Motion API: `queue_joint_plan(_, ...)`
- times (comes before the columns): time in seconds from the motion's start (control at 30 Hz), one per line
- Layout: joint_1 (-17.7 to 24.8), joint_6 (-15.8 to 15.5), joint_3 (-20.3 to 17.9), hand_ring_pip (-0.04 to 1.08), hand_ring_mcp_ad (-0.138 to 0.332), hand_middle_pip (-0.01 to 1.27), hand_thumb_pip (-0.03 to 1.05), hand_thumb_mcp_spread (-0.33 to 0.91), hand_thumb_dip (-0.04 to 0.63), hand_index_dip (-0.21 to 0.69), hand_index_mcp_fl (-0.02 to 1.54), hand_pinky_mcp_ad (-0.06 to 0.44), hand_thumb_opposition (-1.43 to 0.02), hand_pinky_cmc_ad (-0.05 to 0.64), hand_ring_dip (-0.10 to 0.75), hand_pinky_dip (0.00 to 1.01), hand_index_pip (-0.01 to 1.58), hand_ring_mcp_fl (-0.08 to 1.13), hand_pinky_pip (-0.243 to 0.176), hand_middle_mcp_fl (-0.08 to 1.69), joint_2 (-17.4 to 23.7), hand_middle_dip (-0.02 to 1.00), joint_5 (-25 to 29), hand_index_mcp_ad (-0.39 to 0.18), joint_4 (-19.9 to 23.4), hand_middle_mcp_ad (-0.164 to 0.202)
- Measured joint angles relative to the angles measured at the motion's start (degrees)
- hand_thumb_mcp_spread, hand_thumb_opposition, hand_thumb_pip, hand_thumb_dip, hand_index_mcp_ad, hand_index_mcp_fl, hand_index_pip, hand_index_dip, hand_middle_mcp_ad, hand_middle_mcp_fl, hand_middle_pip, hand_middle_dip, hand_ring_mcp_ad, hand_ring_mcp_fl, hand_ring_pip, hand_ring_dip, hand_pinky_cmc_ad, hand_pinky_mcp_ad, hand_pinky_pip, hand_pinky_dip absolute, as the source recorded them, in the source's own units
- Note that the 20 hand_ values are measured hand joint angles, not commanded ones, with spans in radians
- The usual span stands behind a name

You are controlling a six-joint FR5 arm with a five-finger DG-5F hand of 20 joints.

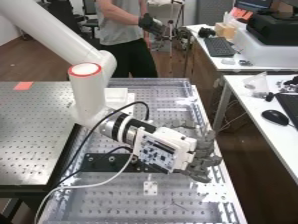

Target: Grab the chopstick and place it in the clear container

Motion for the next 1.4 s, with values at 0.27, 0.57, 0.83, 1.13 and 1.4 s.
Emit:
queue_joint_plan(0.27, 0.0, -0.3, 0.7, 0.09, -0.010, 0.60, 0.53, 0.57, 0.354, 0.187, 0.34, 0.230, -0.84, 0.281, 0.480, 0.18, 1.25, 0.51, 0.037, 0.65, -0.4, 0.74, 1.1, -0.145, -0.1, 0.024)
queue_joint_plan(0.57, -0.1, -0.6, 1.4, 0.09, -0.026, 0.61, 0.51, 0.60, 0.356, 0.187, 0.39, 0.229, -0.84, 0.314, 0.494, 0.18, 1.27, 0.56, 0.049, 0.70, -0.7, 0.74, 1.1, -0.145, -0.8, 0.026)
queue_joint_plan(0.83, -0.2, -0.6, 1.9, 0.09, -0.024, 0.61, 0.51, 0.61, 0.356, 0.187, 0.43, 0.230, -0.85, 0.332, 0.494, 0.18, 1.28, 0.56, 0.058, 0.72, -1.0, 0.74, 1.2, -0.152, -1.0, 0.028)
queue_joint_plan(1.13, -0.3, -0.9, 2.6, 0.09, -0.035, 0.61, 0.51, 0.61, 0.356, 0.185, 0.44, 0.229, -0.86, 0.340, 0.494, 0.18, 1.27, 0.58, 0.061, 0.74, -1.3, 0.74, 1.1, -0.176, -1.7, 0.023)
queue_joint_plan(1.4, -0.5, -1.1, 3.2, 0.09, -0.035, 0.60, 0.51, 0.61, 0.356, 0.185, 0.44, 0.229, -0.86, 0.351, 0.494, 0.18, 1.25, 0.58, 0.063, 0.75, -1.6, 0.74, 0.4, -0.176, -2.4, 0.016)
